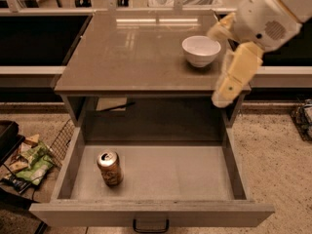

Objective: Place orange can into top drawer

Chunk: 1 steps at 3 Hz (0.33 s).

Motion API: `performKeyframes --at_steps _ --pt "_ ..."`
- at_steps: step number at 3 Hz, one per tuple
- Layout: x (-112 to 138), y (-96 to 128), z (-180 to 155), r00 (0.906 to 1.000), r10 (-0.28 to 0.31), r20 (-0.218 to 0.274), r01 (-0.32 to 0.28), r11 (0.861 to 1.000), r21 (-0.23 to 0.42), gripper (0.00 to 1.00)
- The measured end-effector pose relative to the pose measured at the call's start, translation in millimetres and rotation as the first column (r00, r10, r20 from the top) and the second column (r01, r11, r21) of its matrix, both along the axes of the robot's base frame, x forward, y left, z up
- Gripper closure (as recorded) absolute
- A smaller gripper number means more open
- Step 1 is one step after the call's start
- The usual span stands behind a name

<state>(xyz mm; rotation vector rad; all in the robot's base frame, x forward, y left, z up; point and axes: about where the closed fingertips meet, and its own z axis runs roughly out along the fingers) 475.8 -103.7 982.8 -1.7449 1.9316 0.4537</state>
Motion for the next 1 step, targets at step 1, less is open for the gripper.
performKeyframes --at_steps 1 --pt "-29.9 -78.5 -19.8 0.9518 -0.281 0.122 0.296 0.947 -0.127 0.00"
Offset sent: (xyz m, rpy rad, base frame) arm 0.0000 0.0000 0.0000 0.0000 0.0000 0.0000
